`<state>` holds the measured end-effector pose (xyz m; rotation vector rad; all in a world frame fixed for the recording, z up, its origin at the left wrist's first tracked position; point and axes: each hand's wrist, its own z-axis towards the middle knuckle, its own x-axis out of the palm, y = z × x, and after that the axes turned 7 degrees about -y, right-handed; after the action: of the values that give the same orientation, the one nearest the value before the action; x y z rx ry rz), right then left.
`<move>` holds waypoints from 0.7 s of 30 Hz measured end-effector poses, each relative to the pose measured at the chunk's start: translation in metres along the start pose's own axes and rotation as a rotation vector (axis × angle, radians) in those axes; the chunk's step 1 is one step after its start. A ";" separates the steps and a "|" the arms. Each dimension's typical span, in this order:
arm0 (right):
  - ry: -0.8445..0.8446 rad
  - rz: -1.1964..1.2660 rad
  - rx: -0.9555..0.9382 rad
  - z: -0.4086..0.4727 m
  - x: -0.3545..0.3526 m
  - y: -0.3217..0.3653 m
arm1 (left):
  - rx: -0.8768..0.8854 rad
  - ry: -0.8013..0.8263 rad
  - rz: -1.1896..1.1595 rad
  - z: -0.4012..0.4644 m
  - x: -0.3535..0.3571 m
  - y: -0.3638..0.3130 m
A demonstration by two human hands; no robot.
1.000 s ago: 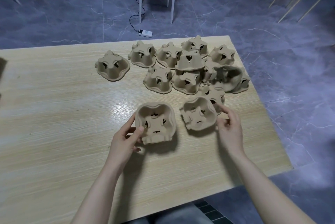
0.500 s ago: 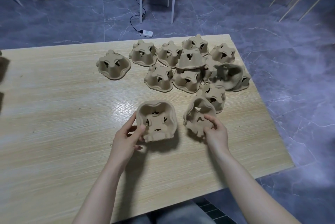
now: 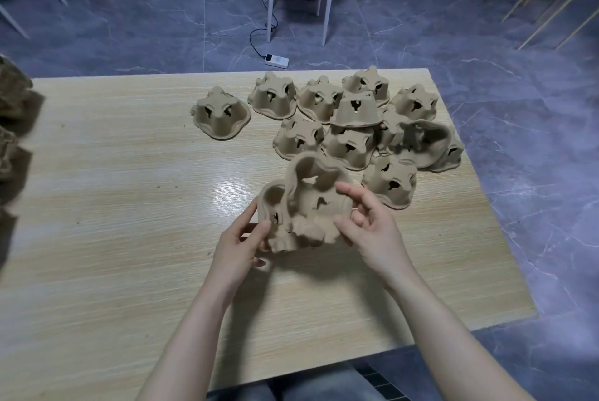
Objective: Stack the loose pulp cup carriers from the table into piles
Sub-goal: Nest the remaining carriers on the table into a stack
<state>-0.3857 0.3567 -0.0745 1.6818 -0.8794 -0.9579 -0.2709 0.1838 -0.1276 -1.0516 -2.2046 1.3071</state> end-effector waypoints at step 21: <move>-0.093 -0.405 -0.233 0.038 -0.017 -0.020 | -0.008 -0.017 0.044 0.001 0.002 -0.001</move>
<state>-0.4246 0.3626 -0.0987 1.6516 -0.4681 -1.3650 -0.2732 0.1846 -0.1273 -1.1014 -2.2125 1.3324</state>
